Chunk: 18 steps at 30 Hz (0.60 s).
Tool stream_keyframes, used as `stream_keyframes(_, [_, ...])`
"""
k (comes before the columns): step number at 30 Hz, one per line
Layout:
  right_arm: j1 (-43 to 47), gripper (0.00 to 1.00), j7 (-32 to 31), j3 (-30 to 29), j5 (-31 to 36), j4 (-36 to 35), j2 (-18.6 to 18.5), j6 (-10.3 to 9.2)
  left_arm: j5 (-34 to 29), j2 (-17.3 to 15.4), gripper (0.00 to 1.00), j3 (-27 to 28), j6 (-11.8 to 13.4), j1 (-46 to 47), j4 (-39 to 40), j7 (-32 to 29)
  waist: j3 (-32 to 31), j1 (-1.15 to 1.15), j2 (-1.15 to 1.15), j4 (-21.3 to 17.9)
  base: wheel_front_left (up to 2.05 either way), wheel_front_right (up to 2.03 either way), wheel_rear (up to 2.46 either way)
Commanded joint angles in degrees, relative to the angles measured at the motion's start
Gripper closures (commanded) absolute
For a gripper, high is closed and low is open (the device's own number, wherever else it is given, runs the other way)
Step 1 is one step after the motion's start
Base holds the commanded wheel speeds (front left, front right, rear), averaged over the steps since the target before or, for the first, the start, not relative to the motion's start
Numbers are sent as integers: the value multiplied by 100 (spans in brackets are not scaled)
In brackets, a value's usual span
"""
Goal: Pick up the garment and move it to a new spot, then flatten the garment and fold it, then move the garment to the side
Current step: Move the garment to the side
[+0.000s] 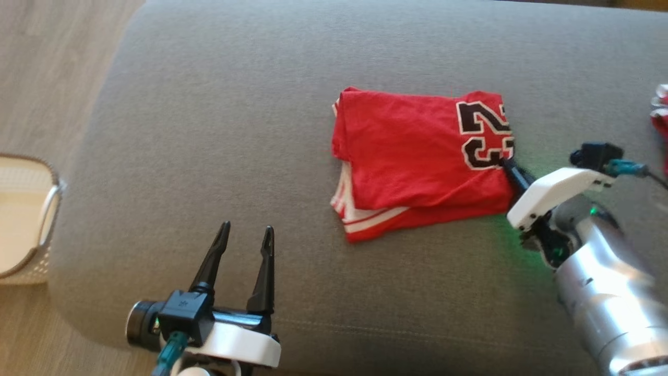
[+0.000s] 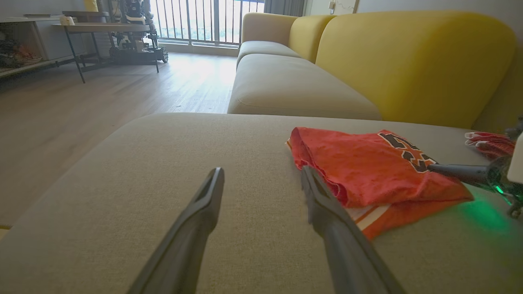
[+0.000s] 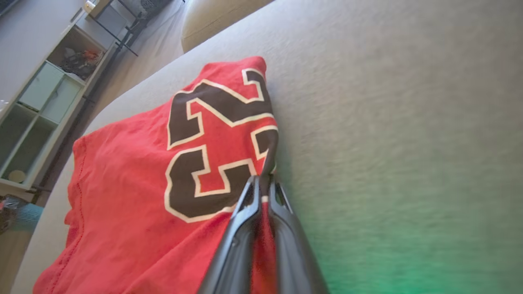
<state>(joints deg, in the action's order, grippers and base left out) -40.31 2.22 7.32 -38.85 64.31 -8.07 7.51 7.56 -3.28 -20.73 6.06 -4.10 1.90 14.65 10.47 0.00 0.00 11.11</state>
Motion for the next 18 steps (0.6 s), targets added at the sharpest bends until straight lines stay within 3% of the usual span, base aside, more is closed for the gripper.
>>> stream_keyframes(1, [-274,100,138,121,40,-118,-168,-2,-55,40,0,217,19,170,195,35,-23,0,0,-171,0,0,0])
stream_keyframes(9, [-813,100,504,295,304,-72,-649,-2,-81,40,0,271,-71,255,177,35,5,0,0,-900,0,0,0])
stream_keyframes(18, [-1601,100,665,272,472,13,-1197,-2,-159,40,0,325,-118,368,149,35,147,0,0,-1379,0,0,0])
